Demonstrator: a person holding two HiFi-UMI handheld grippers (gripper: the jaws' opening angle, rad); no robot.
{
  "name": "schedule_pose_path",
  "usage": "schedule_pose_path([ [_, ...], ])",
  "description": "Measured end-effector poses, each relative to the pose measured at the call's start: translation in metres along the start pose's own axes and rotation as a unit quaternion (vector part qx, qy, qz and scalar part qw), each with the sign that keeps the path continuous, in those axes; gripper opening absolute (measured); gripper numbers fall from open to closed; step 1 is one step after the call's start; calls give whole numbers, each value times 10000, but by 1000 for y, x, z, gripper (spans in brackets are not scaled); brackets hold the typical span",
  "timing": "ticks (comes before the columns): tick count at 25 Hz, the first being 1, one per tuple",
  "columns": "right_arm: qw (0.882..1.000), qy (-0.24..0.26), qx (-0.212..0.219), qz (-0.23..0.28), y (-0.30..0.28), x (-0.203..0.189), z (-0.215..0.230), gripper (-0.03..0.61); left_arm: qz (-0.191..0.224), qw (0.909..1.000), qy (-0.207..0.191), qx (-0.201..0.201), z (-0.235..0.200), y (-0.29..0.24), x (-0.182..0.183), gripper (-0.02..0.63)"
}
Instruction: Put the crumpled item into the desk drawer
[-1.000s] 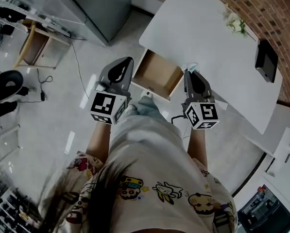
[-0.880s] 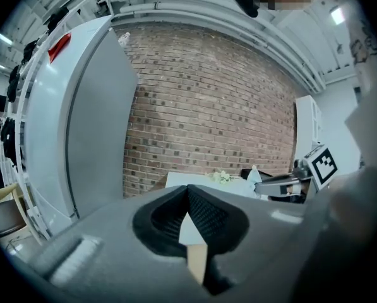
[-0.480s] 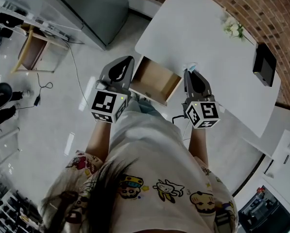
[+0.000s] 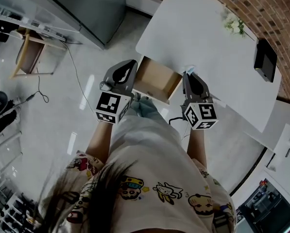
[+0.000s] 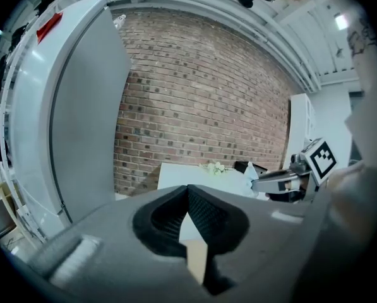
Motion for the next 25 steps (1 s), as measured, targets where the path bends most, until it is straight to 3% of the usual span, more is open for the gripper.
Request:
schedule_pose_path([
  [12,9983,-150,33,-556,-31,-58,3,17,-392,9990,6,-230,5,-20,-52,-1],
  [25,9922,-424,172,-1162,-82,-165,25,18,-822,9951,176,-527,17,-60,-147,-1],
])
Point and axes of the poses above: the fingertips, and each gripper's own axes: y backward along the fingers, z to its right, x out of its top, the point moved 5 cm from there along y, backward along the fingers, and after that the axes turned 12 degrees about -y, right-handed, at the moved point
